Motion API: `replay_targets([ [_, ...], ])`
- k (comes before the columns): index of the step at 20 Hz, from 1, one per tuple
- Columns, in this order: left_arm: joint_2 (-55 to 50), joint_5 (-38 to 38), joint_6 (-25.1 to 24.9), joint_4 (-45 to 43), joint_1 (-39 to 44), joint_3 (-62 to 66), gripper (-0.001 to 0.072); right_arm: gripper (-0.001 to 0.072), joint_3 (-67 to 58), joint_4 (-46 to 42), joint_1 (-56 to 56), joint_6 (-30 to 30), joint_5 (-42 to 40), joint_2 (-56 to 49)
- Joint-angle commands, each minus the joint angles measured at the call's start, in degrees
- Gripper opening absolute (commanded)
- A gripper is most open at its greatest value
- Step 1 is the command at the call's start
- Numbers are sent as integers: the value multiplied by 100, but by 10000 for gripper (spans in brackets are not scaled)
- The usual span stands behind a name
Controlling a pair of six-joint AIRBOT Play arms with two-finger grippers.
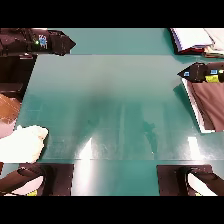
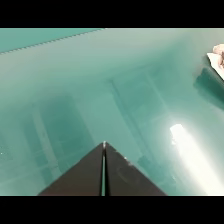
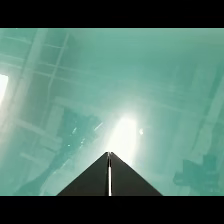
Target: Fold the shirts.
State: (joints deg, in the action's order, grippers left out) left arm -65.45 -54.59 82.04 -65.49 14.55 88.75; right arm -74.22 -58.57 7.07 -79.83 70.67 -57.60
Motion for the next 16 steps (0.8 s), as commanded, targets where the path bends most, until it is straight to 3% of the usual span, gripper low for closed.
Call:
replay_targets([
  [1, 0, 13, 2, -2, 0, 4, 23, 19, 2, 4, 11, 0, -2, 4],
  [15, 9, 210, 4, -101, -9, 7, 23, 20, 2, 7, 11, -2, 52, 4],
  [16, 76, -26, 4, -192, -87, 37, 23, 19, 2, 7, 11, -2, 57, 4],
])
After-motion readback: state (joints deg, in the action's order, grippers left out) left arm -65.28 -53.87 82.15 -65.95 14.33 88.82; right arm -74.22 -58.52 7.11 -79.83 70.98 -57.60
